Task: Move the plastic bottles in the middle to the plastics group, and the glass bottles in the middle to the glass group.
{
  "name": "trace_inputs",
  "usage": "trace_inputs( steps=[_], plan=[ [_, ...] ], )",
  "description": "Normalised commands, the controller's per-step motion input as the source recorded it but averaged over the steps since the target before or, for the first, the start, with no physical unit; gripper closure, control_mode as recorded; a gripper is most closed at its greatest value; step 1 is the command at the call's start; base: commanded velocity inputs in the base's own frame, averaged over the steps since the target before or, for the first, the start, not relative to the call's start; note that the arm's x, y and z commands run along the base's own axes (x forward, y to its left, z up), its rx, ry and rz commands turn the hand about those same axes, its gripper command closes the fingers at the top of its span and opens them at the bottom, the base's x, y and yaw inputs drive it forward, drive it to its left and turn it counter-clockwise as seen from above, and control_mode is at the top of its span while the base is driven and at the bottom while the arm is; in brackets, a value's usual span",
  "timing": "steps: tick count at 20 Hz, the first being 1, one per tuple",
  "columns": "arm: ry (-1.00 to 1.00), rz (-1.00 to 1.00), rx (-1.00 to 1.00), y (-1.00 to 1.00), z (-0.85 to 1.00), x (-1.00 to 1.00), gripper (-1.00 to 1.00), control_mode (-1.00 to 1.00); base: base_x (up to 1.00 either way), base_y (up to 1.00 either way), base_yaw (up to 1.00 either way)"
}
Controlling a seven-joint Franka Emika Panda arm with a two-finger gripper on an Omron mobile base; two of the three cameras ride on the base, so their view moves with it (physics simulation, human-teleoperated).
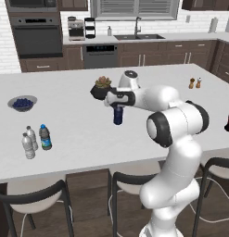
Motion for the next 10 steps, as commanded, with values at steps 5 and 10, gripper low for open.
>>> trace_inputs(
  steps=[5, 10],
  plan=[
    [0.0, 0.15, 0.0, 0.55, 0.34, -0.43, 1.0, -1.0, 0.0, 0.0, 0.0],
    [0.0, 0.18, 0.0, 0.69, 0.12, -0.57, 1.0, -1.0, 0.0, 0.0, 0.0]
  ],
)
